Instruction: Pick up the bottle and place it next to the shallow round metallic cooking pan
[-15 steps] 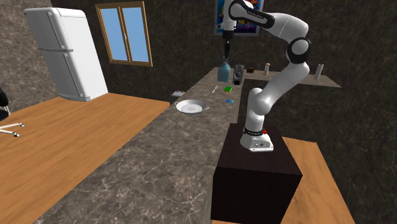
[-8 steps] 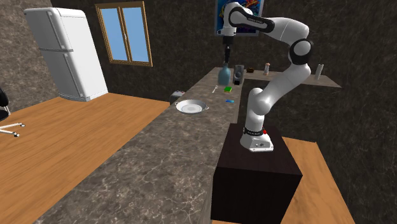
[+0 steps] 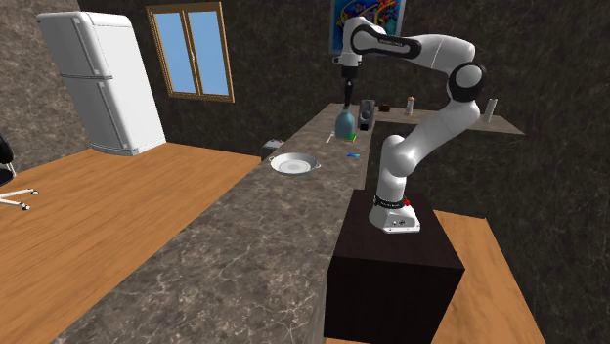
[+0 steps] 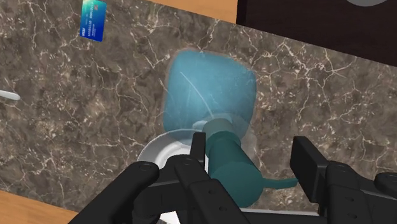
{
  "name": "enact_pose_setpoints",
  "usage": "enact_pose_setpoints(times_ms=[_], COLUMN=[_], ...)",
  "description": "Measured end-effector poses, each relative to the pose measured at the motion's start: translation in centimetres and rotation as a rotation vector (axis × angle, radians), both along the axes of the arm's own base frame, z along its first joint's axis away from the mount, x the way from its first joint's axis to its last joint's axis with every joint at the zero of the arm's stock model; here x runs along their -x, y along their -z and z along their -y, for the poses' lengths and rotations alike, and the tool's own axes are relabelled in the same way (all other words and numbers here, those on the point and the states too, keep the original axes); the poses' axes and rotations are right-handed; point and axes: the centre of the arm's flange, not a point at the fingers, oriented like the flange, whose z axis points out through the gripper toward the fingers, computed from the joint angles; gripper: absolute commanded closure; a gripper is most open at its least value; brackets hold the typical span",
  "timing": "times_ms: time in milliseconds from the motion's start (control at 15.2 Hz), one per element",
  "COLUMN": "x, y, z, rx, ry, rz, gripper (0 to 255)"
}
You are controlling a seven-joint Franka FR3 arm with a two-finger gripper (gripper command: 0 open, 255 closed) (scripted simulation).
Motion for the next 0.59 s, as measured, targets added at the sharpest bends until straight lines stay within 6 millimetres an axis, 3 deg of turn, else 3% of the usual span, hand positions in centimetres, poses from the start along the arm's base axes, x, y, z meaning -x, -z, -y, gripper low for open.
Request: enact_pose_setpoints(times_ms=[594], x=[0.1], y=[4.7], z=[-0.1], rx=[0.0], ry=[0.0], rz=[0.0], gripper=[255])
